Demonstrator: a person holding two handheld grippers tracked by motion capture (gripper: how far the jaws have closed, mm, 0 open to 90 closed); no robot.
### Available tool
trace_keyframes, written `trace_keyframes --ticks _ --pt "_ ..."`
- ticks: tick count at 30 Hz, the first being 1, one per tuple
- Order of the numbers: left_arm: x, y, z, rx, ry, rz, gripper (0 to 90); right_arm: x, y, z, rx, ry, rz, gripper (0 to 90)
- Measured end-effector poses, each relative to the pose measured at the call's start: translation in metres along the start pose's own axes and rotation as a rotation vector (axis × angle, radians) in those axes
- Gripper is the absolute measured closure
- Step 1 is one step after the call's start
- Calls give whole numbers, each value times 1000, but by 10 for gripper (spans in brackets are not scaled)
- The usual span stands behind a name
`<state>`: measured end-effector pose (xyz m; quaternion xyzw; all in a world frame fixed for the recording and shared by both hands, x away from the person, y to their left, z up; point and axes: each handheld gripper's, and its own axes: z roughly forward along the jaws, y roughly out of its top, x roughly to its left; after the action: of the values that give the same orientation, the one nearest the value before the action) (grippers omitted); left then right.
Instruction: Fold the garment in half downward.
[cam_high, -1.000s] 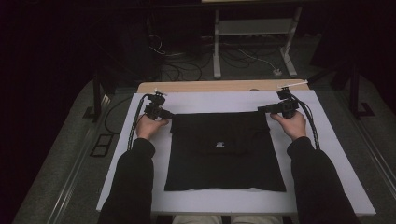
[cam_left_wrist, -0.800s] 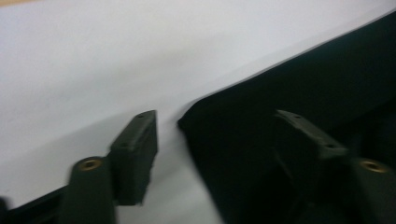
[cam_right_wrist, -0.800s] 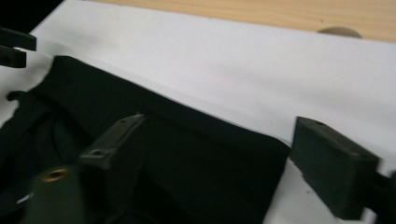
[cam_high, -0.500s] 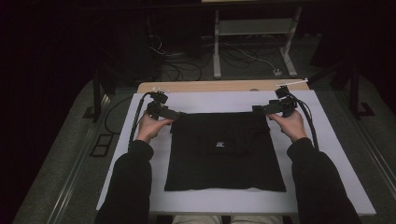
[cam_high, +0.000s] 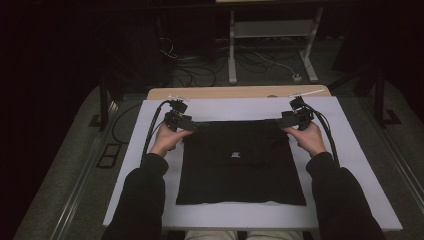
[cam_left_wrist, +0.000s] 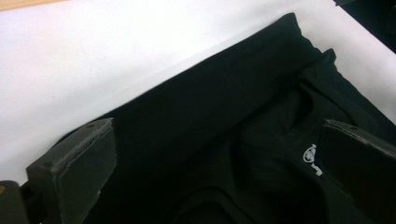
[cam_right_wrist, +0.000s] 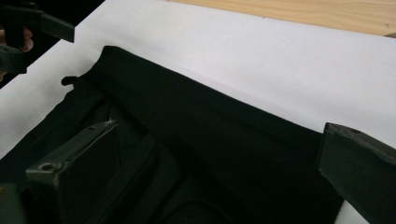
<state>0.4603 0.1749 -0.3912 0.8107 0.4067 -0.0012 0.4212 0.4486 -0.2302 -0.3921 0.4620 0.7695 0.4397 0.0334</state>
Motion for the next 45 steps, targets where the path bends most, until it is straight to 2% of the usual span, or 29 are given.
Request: trace_keyframes --ticks 3,14,21,25,29,32,34,36,39,43,45 --pt "-2 -1 0 -6 -6 1 0 3 0 2 6 7 -8 0" --pt "-12 -6 7 -28 -70 4 0 14 -3 10 26 44 -28 0" --pt "-20 -10 16 3 -105 21 0 17 -9 20 53 60 -29 0" --pt "-20 -13 19 4 -118 13 0 18 -12 23 64 66 -32 0" --pt "-20 -17 23 35 -121 24 0 19 -14 27 76 66 -29 0" --pt "-20 -19 24 33 -126 24 5 19 -16 30 75 83 -31 82" --pt "-19 -19 24 29 -138 23 60 20 -17 31 80 87 -30 94" --pt "-18 -20 25 54 -151 31 95 20 -18 33 86 92 -29 132" --pt "-16 -22 28 81 -140 25 143 20 -19 36 94 94 -26 144" --pt "-11 -25 29 72 -137 4 268 19 -22 38 97 104 -24 214" --pt "-9 -27 30 69 -133 -3 295 19 -22 38 95 107 -26 249"
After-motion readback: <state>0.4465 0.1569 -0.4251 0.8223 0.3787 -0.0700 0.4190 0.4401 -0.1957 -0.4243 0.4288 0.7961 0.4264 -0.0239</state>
